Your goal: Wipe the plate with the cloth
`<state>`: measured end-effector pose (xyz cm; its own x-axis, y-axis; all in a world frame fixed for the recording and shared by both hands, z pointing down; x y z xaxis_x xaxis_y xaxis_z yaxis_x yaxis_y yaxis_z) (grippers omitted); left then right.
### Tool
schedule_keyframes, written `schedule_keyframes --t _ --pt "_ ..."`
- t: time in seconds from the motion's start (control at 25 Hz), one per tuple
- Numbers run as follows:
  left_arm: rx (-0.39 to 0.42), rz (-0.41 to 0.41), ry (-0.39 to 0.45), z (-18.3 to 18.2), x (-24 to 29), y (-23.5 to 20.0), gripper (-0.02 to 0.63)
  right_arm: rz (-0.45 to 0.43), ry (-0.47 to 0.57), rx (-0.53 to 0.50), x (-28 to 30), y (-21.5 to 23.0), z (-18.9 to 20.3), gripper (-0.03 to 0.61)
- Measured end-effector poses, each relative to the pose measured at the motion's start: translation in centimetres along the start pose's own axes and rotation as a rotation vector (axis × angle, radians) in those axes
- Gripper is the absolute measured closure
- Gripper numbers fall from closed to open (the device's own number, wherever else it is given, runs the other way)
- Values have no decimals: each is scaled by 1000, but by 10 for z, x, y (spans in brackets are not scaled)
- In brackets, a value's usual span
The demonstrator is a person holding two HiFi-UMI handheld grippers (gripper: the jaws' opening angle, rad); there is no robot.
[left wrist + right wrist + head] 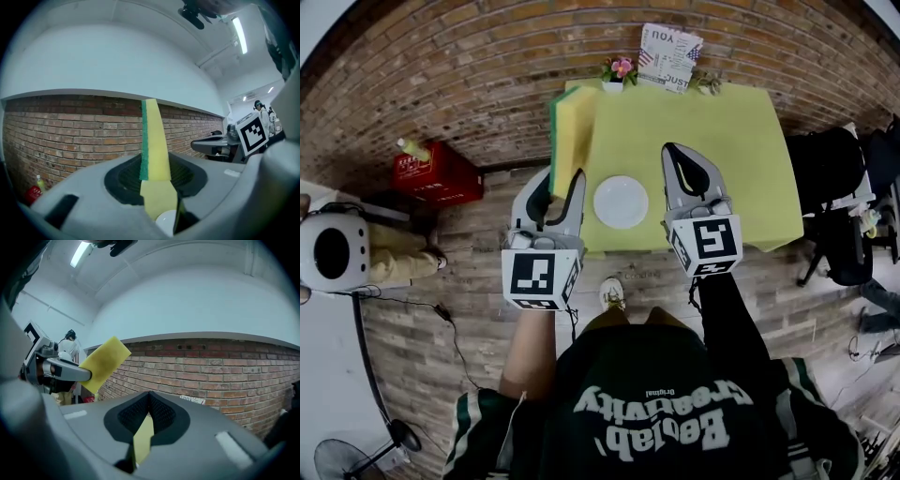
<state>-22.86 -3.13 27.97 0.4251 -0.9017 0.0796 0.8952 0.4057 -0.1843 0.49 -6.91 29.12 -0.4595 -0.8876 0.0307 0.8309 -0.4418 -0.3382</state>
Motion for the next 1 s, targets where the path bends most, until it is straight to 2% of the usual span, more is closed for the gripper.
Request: schedule_keyframes --t 0.56,1.0 --pt "-21 77 -52 11 30 -27 474 66 -46 -21 19 -5 5 566" --pt "-38 88 -200 43 44 -33 476 77 -95 -21 13 -13 19 566"
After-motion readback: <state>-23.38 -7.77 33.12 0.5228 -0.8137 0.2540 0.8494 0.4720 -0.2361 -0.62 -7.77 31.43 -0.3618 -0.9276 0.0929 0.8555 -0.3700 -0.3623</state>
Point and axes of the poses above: the fingertips, and each gripper's own axes: x forward along the fingers, y to its right, z out of its underside, the point moved 10 cm from there along -x, backward along the fingers, and after that the axes turned 13 degrees about -x, right-handed, at the moved point
